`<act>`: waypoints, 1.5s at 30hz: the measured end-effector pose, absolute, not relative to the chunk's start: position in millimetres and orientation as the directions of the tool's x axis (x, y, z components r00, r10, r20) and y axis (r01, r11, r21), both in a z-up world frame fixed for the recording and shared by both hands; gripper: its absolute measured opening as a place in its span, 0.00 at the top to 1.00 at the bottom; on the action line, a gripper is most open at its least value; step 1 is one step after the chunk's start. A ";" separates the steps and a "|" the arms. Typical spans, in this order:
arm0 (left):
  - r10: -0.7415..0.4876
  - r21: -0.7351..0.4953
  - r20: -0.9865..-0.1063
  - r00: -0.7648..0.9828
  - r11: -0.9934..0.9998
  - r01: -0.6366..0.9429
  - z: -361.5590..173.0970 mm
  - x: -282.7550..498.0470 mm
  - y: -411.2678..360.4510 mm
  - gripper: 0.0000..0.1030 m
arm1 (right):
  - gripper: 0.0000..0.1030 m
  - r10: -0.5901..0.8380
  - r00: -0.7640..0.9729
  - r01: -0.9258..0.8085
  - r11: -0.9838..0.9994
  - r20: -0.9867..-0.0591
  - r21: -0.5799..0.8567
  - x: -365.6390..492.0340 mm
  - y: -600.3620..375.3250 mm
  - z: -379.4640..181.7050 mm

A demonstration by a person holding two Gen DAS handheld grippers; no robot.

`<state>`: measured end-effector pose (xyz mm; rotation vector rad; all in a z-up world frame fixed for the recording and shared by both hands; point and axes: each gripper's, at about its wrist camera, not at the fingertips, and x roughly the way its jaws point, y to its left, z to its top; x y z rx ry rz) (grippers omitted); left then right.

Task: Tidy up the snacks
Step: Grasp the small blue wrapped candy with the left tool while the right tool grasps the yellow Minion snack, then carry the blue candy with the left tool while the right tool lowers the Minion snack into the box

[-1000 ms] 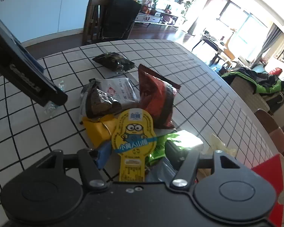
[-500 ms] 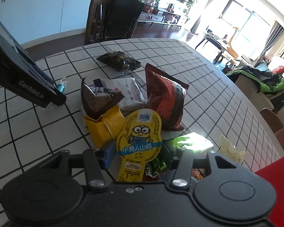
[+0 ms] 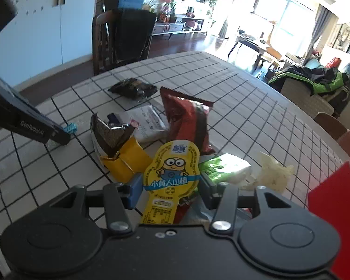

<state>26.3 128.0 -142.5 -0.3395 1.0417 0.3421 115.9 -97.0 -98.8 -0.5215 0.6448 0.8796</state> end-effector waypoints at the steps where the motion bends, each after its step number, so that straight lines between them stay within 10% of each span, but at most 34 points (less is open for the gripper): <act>1: 0.110 -0.114 -0.878 0.465 0.897 -0.428 -140.3 25.2 126.8 0.88 | 0.52 0.534 0.474 -0.826 0.545 -0.700 -0.144 115.4 -99.9 -96.6; 45: -0.111 -0.145 -0.797 0.594 0.989 -0.010 -15.0 206.3 -133.9 0.88 | 0.52 0.449 0.655 -0.585 0.810 -0.609 -0.032 272.3 -356.0 -19.6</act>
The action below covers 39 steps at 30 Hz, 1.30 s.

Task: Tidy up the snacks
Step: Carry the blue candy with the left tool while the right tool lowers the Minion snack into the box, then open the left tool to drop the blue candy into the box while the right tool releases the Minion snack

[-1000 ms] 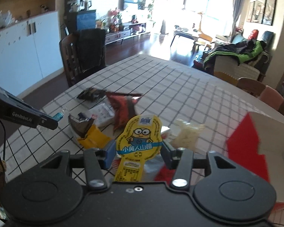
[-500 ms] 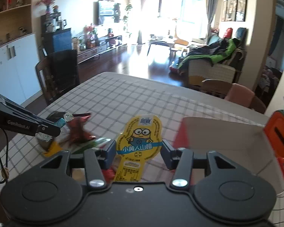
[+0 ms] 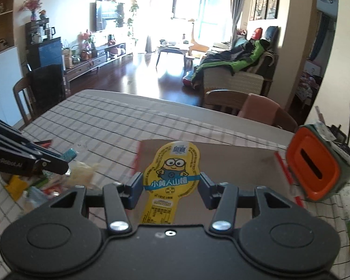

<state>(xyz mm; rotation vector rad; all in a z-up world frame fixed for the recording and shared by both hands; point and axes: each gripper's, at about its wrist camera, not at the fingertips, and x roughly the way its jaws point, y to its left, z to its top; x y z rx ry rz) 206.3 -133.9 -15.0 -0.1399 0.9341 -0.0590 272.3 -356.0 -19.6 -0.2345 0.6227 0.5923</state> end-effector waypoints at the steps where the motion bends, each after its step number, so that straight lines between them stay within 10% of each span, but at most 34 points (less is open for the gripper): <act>1: -0.112 -0.143 -0.798 0.592 0.990 -0.005 -15.1 211.2 -141.7 0.88 | 0.52 0.445 0.654 -0.583 0.812 -0.612 -0.033 277.9 -360.1 -22.0; 39: -0.097 -0.110 -0.964 0.249 0.993 -0.040 -102.2 348.9 -242.1 0.88 | 0.51 0.313 0.388 -0.584 0.811 -0.867 0.032 380.0 -400.7 -114.1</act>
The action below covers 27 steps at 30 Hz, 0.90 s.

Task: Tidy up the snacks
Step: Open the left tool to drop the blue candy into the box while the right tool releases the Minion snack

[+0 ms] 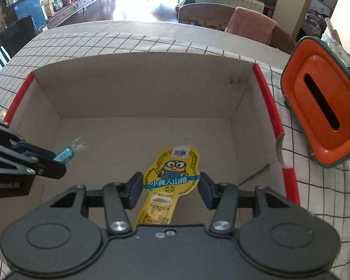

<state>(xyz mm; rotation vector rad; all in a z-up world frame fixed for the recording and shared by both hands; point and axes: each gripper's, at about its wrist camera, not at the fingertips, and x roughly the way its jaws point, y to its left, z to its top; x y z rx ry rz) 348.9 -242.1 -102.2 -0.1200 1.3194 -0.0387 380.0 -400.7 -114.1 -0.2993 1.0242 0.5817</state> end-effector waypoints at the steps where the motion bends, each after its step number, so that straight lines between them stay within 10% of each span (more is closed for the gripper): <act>1: -0.099 -0.113 -0.963 0.249 0.993 -0.039 -102.3 348.4 -242.1 0.88 | 0.51 0.312 0.382 -0.589 0.808 -0.870 0.031 379.9 -400.2 -113.6; 8: -0.099 -0.111 -0.963 0.252 0.993 -0.033 -102.1 343.3 -236.3 0.88 | 0.29 0.310 0.397 -0.574 0.818 -0.864 0.030 371.3 -405.1 -112.1; 27: -0.118 -0.129 -0.903 0.413 0.992 0.001 -51.4 301.8 -223.0 0.74 | 0.20 0.427 0.470 -0.591 0.803 -0.773 0.084 337.9 -425.8 -49.4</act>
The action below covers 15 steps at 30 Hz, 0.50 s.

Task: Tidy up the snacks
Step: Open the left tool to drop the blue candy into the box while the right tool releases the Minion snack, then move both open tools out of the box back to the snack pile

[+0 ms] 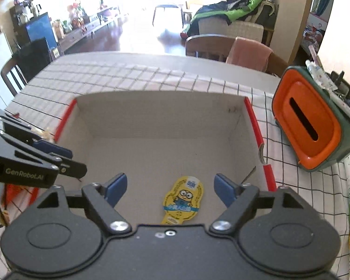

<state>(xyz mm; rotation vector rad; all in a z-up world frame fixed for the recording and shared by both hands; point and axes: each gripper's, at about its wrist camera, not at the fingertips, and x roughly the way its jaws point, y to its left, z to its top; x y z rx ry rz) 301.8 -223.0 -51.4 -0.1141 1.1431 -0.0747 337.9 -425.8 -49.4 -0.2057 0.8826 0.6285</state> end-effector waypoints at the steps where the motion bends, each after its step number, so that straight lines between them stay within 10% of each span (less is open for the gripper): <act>1: -0.120 -0.130 -0.897 0.426 0.992 0.005 -47.8 298.3 -221.4 0.74 | 0.19 0.437 0.471 -0.590 0.802 -0.766 0.095 335.6 -426.1 -45.4; 15: -0.116 -0.115 -0.808 0.578 0.993 0.039 -5.5 249.2 -188.0 0.71 | 0.10 0.529 0.525 -0.574 0.799 -0.667 0.181 297.1 -414.5 -1.1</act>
